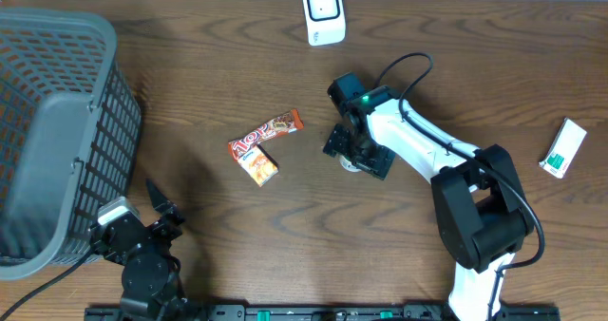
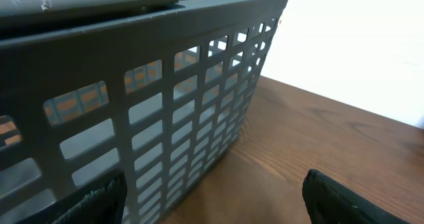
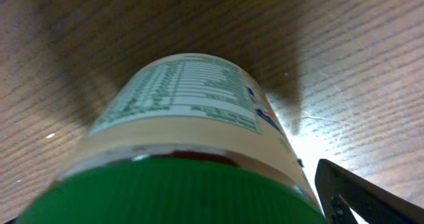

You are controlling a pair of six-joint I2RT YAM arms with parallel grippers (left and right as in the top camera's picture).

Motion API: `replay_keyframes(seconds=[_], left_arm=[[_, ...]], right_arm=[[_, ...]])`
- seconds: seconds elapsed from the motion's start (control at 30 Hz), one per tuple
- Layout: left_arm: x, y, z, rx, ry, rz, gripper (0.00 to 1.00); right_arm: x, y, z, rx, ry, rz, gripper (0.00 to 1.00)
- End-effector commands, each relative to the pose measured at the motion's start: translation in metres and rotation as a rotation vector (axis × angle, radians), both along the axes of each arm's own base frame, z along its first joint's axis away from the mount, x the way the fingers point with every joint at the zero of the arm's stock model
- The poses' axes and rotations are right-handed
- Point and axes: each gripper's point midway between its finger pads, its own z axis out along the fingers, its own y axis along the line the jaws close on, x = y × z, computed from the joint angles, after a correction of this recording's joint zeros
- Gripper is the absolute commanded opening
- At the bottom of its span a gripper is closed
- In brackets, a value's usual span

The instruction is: Scan the item barcode

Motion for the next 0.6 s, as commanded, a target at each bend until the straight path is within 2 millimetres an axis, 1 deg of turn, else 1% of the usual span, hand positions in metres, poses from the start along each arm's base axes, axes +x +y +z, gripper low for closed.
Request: replay_keyframes(seconds=[0.0,0.27,0.4,0.57], left_arm=[[-0.0014,0.0022,0.0019,-0.004,-0.007,0.014,0.85],[-0.0014,0.0022,0.0019,-0.004,-0.007,0.014,0.85],[-0.0014,0.0023,0.0019,-0.003,-0.008,0.015,0.85],[-0.0014,0.0023,0.0019,-0.003,-0.008,0.015,0.85]], right_arm=[[-0.0029,0.0023,-0.0073,-0.011,0.008,0.029,0.92],[0.0014,0.0041,-0.0073,-0.002,-0.01,0.074,0.91],[0.0018,0.0033,-0.0073,-0.001,-0.01,0.074,0.89],[0.0019,0.0034,-0.0073,-0.001,-0.01,0.074,0.81]])
